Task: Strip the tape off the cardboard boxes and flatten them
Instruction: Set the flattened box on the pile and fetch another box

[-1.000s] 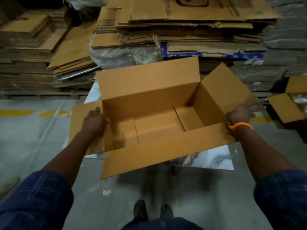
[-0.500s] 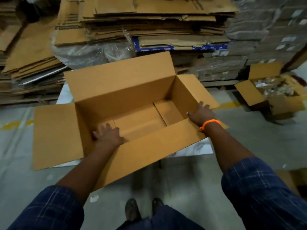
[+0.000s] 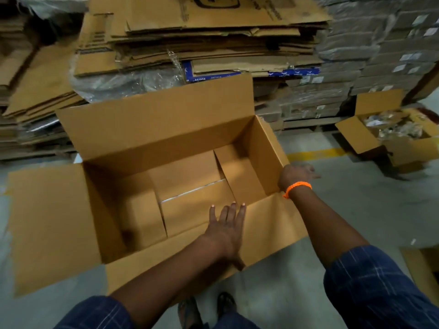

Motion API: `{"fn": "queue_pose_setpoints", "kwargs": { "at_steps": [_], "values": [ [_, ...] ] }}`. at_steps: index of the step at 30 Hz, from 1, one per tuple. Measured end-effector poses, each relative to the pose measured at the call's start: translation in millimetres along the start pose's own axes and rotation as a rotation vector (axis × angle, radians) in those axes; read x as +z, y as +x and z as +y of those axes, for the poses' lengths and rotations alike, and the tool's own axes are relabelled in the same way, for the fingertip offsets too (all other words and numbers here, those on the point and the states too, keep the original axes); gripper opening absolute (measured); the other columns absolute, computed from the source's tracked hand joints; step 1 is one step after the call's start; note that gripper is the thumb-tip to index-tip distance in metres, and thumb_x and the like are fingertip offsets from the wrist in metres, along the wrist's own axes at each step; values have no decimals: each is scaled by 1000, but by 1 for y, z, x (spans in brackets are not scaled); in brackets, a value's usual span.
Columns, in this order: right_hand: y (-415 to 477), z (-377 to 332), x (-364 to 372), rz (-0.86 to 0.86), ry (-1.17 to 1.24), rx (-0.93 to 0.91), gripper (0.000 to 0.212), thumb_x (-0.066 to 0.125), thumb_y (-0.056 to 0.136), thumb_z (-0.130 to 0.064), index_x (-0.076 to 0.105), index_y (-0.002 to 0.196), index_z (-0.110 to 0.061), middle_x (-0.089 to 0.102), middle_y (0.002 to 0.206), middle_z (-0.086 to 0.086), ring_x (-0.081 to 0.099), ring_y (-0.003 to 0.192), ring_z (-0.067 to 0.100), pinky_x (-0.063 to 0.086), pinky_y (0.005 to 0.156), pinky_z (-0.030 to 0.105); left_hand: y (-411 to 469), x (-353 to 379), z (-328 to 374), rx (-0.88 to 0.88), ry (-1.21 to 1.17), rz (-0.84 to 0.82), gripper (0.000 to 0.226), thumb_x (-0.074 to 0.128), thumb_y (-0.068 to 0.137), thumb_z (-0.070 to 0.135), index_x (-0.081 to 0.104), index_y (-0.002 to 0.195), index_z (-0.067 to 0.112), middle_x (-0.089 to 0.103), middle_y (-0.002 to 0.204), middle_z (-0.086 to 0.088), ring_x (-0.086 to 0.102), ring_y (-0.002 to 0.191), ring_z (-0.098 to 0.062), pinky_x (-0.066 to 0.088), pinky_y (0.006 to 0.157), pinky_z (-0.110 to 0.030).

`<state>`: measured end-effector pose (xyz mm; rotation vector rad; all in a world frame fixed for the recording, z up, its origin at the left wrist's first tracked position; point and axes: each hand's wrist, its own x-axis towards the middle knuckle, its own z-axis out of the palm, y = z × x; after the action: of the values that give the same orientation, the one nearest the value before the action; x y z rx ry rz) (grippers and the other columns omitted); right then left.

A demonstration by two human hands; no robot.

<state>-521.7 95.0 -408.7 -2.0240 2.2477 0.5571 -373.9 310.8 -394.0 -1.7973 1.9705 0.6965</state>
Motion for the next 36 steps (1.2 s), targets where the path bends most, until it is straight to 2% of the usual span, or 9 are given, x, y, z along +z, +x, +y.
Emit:
{"fn": "queue_pose_setpoints", "kwargs": {
  "at_steps": [3,10,15,24,27,30,32,34,36],
  "values": [
    [14,-9,-8,174,101,-125,76,56,96,-16,14,158,-3,4,164,27,18,146,50,35,108,67,-6,15,-1,-8,89,134,138,84,75,36,-26,156,14,1,165,-16,9,152,-34,-5,119,-67],
    [58,-61,-73,396,616,-565,124,89,69,-33,8,160,-9,29,161,18,30,148,36,31,117,52,-18,55,-32,71,54,416,118,78,79,34,-11,156,22,28,155,-15,31,141,-33,2,124,-60],
    [92,-81,-95,196,509,-473,64,86,63,-45,68,116,-16,70,116,16,63,111,38,52,95,53,-23,68,-60,-27,-7,558,95,84,67,33,36,148,24,51,138,-1,50,127,-24,22,122,-57],
    [64,-53,-71,19,370,-561,38,72,89,-24,68,116,2,67,117,23,62,108,37,47,82,35,-24,38,-149,-233,-41,848,39,74,64,-2,73,95,21,66,93,-4,62,89,-33,48,84,-43],
    [37,-38,-45,15,524,-559,35,68,91,-20,67,115,5,67,116,27,62,106,40,44,76,34,-21,31,-153,-558,-559,1097,49,63,78,-2,64,126,10,52,136,-21,47,128,-42,41,105,-48],
    [-1,-39,-26,40,692,-539,30,65,91,-18,64,105,9,66,106,31,62,102,45,44,73,37,-6,3,-124,-934,-1590,908,95,63,85,34,13,159,-1,15,165,-23,22,151,-41,30,120,-49],
    [-17,-41,-25,-2,768,-583,16,60,85,-14,61,81,1,63,81,23,61,84,42,40,61,37,6,-6,-109,-1012,-1666,758,119,74,82,51,-2,160,2,10,167,-18,18,153,-40,27,122,-51],
    [-18,-40,-30,-50,759,-649,12,59,83,-10,58,74,-2,59,71,14,60,75,37,37,56,34,13,-1,-109,-1071,-1705,686,120,85,69,44,15,156,0,34,158,-20,40,141,-40,42,111,-49],
    [-14,-37,-35,-142,756,-676,22,60,79,-23,67,88,-4,67,81,14,65,81,37,46,65,36,15,3,-116,-1042,-1810,707,73,76,65,23,50,129,0,59,132,-24,62,111,-36,54,91,-42]
  ]
}}
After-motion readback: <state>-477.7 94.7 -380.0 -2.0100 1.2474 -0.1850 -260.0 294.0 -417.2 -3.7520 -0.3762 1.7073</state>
